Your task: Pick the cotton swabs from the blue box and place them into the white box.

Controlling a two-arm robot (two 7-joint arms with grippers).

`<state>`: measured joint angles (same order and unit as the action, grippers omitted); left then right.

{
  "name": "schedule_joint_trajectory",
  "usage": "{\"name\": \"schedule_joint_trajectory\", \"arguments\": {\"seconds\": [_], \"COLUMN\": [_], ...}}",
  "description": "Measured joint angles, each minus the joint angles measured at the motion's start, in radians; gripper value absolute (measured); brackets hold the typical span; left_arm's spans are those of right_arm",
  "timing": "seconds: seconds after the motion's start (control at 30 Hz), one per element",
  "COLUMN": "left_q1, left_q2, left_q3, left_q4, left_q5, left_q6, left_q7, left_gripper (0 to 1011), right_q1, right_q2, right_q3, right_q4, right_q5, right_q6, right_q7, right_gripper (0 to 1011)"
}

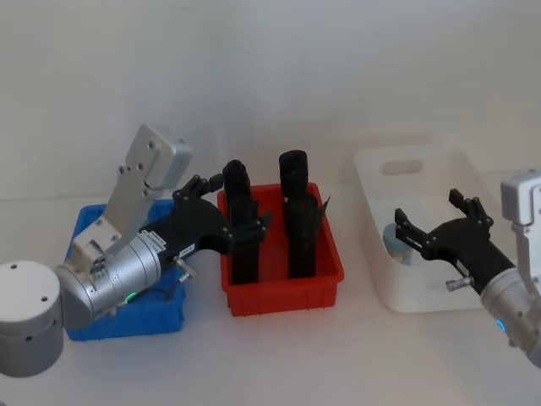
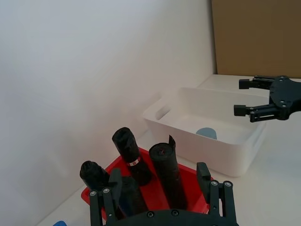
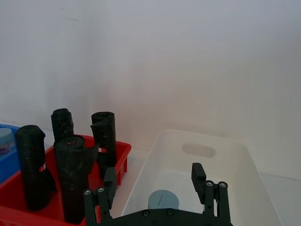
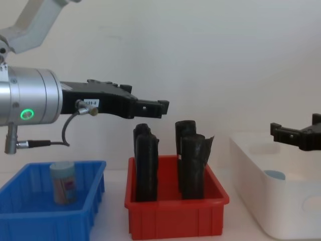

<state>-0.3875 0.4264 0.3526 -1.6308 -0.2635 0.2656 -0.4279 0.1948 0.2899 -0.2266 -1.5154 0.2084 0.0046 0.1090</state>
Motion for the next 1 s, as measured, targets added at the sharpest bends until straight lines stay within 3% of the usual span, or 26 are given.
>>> {"name": "schedule_joint_trajectory", "arguments": {"seconds": [0.6, 1.0], "left_q1": [0.087, 0.136], "left_q2": [-0.026, -0.041], "left_q3": [0.059, 0.092], "left_q4": [0.003, 0.005], "left_q5": [0.036, 0.058], "left_q6": [-0.144, -0.228], "left_q7": [0.239, 0.379], "left_gripper": [1004, 1004], "right_q1": [-0.173, -0.209], "right_q2": [0.04, 0.048], "right_q3": [0.001, 0.001], "right_q4": [-0.209, -0.251], "right_q5": [0.065, 0.079], "right_q6": [0.025, 0.03], "right_q7": [-0.036, -0.043], "right_gripper": [1002, 1002]}}
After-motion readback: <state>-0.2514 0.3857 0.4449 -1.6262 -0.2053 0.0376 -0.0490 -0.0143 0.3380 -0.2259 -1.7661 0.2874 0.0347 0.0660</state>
